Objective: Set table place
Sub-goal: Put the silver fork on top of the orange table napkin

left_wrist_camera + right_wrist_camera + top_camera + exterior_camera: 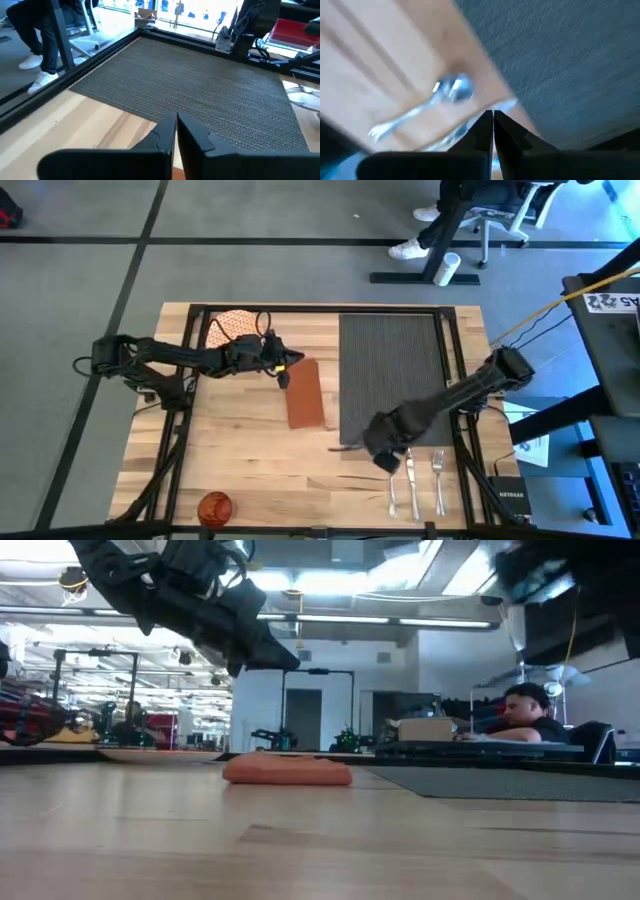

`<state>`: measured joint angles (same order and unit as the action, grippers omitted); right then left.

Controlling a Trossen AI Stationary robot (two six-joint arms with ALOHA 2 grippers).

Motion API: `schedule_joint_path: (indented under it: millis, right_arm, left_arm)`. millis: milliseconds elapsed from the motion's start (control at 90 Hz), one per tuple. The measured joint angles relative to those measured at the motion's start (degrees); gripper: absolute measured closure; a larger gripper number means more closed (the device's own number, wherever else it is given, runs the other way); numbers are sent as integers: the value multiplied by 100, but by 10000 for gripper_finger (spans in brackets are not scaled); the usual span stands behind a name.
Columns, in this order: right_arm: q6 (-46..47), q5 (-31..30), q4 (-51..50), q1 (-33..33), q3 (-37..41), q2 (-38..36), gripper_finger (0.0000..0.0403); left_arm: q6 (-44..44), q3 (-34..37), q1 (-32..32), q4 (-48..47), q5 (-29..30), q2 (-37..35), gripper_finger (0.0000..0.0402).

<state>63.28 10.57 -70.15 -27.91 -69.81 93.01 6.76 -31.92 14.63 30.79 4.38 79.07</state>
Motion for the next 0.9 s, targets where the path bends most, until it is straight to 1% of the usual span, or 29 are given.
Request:
schedule_joint_path:
  millis: [67, 156, 289, 378, 489, 633, 744, 900]
  right_arm:
    - [454, 81, 3, -102, 309, -295, 403]
    - [1184, 185, 262, -354, 784, -765, 403]
    - [2287, 268, 1029, -776, 1459, -1420, 403]
    - [3113, 251, 1423, -1076, 1826, -1696, 403]
    - [3992, 373, 1798, -1414, 2092, -1843, 402]
    - [4756, 602, 2029, -1754, 2338, -1838, 399]
    - [5422, 568, 2419, -2012, 2513, -1828, 391]
    - [6184, 396, 2852, -2385, 2718, -1827, 367]
  left_arm:
    - [-22, 0, 0, -10, -46, 0, 402]
    - [-19, 0, 0, -27, -69, 0, 402]
    - [-19, 0, 0, -24, -83, 0, 402]
    - [-19, 0, 0, -16, -82, 0, 402]
    - [-20, 0, 4, -18, -82, 0, 402]
    - [-25, 0, 9, -17, -82, 0, 402]
    - [-19, 0, 9, -24, -82, 0, 402]
    - [-19, 0, 9, -28, -80, 2, 402]
